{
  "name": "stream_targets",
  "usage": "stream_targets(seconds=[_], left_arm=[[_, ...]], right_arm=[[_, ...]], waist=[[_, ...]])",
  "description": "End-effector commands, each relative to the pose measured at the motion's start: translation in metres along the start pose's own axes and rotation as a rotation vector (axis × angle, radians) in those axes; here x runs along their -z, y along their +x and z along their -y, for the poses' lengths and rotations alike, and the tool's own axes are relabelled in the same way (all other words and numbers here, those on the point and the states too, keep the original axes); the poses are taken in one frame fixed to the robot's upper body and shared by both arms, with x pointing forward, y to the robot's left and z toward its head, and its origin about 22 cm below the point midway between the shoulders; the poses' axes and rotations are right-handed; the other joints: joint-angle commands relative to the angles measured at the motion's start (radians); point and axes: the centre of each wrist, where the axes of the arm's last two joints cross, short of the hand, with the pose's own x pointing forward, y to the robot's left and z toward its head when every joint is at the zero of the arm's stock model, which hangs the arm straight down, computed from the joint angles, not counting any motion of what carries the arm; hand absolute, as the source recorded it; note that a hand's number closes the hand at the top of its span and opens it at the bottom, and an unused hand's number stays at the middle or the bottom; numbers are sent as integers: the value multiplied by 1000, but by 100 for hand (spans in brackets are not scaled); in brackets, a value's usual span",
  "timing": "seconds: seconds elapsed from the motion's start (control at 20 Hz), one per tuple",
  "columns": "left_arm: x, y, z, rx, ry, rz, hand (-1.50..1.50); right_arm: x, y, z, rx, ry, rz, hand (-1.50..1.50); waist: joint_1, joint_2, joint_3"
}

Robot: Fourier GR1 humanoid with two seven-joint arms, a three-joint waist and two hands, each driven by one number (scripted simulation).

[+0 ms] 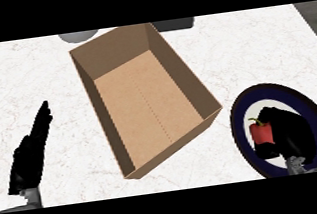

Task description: Pick the bell pepper from the plate and place it in the cardboard box

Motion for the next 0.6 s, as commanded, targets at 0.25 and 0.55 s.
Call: stream_targets(seconds=[0.25, 0.55], left_arm=[[-4, -1, -11, 9, -8, 11, 0], [4, -5, -7, -14, -15, 7, 0]], right_arm=[[-30, 25, 50, -108, -112, 93, 150], [-72, 46, 86, 70, -191, 225, 150]], waist=[[1, 4, 4], [-1, 4, 3]])
